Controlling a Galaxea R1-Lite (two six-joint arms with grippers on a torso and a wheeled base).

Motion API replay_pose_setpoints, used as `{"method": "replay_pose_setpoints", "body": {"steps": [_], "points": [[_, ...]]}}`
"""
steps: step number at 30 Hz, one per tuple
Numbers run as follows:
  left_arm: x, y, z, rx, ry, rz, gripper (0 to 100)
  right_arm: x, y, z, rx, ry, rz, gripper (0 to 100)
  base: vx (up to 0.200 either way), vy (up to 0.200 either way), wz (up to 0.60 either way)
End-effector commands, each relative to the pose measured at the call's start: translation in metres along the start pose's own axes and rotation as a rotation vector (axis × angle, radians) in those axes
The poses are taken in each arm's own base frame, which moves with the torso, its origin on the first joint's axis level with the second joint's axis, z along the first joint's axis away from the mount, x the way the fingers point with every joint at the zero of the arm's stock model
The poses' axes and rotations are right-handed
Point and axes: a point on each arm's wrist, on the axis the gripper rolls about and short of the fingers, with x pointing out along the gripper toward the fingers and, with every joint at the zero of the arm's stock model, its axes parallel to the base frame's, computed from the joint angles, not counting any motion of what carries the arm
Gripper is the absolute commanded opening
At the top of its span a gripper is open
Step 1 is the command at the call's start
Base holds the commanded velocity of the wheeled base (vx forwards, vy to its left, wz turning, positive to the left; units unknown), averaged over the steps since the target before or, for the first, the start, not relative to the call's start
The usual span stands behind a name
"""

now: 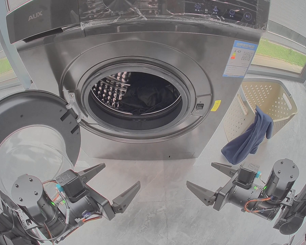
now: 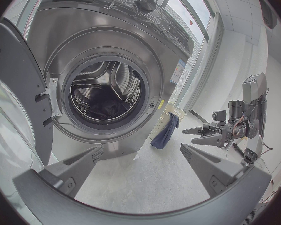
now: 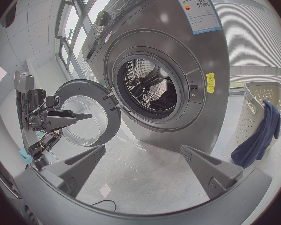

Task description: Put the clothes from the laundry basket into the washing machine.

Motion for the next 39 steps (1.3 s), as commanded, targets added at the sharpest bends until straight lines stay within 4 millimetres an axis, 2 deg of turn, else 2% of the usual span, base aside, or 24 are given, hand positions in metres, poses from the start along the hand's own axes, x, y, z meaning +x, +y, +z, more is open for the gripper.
{"method": "replay_pose_setpoints", "body": {"steps": [1,5,8,10,11,13,14,15,16,20,21,22,23,25,26,30,33,34,37,39], "points": [[0.001,0.000,0.001,-0.002,-0.007,0.001,100,-0.001,-0.001,0.003,0.000,-0.012,-0.007,100,-0.200,0.000,0.00],[-0.003,0.001,0.004,0.003,-0.023,0.009,100,-0.007,-0.005,0.007,-0.001,-0.032,-0.024,100,-0.200,0.000,0.00],[-0.027,0.006,0.007,0.013,-0.035,0.023,100,-0.030,-0.004,0.017,-0.004,-0.073,-0.025,100,0.000,0.000,0.00],[-0.032,0.006,0.012,-0.001,-0.061,0.033,100,-0.037,-0.005,0.019,-0.003,-0.085,-0.028,100,0.000,0.000,0.00],[-0.050,0.011,0.023,-0.037,-0.102,0.087,100,-0.055,-0.008,0.020,0.001,-0.099,-0.079,100,0.000,0.000,0.00],[-0.068,0.013,0.029,-0.042,-0.111,0.103,100,-0.062,-0.010,0.020,0.004,-0.103,-0.110,100,0.000,0.000,0.00],[-0.077,0.015,0.030,-0.040,-0.103,0.105,100,-0.072,-0.012,0.026,0.024,-0.140,-0.199,100,0.000,0.000,0.00],[-0.077,0.015,0.030,-0.040,-0.103,0.105,100,-0.072,-0.012,0.026,0.024,-0.140,-0.199,100,0.000,0.000,0.00],[-0.088,0.021,0.029,-0.026,-0.078,0.146,100,-0.083,-0.017,0.032,0.029,-0.165,-0.270,100,0.000,0.000,0.00],[-0.110,0.030,0.028,-0.020,-0.082,0.217,100,-0.110,-0.024,0.038,0.030,-0.176,-0.347,100,0.000,0.000,0.00],[-0.123,0.032,0.029,-0.028,-0.112,0.232,100,-0.123,-0.024,0.037,0.037,-0.164,-0.363,100,0.000,0.000,0.00],[-0.124,0.032,0.029,-0.028,-0.115,0.233,100,-0.124,-0.024,0.036,0.038,-0.160,-0.365,100,0.000,0.000,0.00],[-0.139,0.035,0.027,-0.029,-0.131,0.246,100,-0.140,-0.023,0.032,0.041,-0.128,-0.374,100,0.000,0.000,0.00],[-0.152,0.037,0.022,-0.029,-0.127,0.265,100,-0.147,-0.023,0.029,0.045,-0.114,-0.379,100,0.000,0.000,0.00],[-0.160,0.038,0.018,-0.027,-0.131,0.282,100,-0.170,-0.024,0.021,0.055,-0.098,-0.422,100,0.000,0.000,0.00],[-0.189,0.037,-0.002,-0.023,-0.127,0.335,100,-0.203,-0.025,0.007,0.053,-0.121,-0.568,100,0.000,0.000,0.00],[-0.191,0.037,-0.004,-0.021,-0.129,0.340,100,-0.207,-0.025,0.005,0.051,-0.123,-0.592,100,0.000,-0.067,0.00],[-0.208,0.030,-0.023,-0.015,-0.139,0.328,100,-0.227,-0.018,-0.005,0.025,-0.197,-0.644,100,0.000,-0.200,0.00],[-0.213,0.026,-0.036,-0.011,-0.114,0.328,100,-0.236,-0.012,-0.018,0.022,-0.193,-0.646,100,0.000,-0.200,0.00],[-0.213,0.027,-0.038,-0.018,-0.093,0.337,100,-0.239,-0.009,-0.025,0.022,-0.191,-0.642,100,0.000,-0.200,0.00]]}}
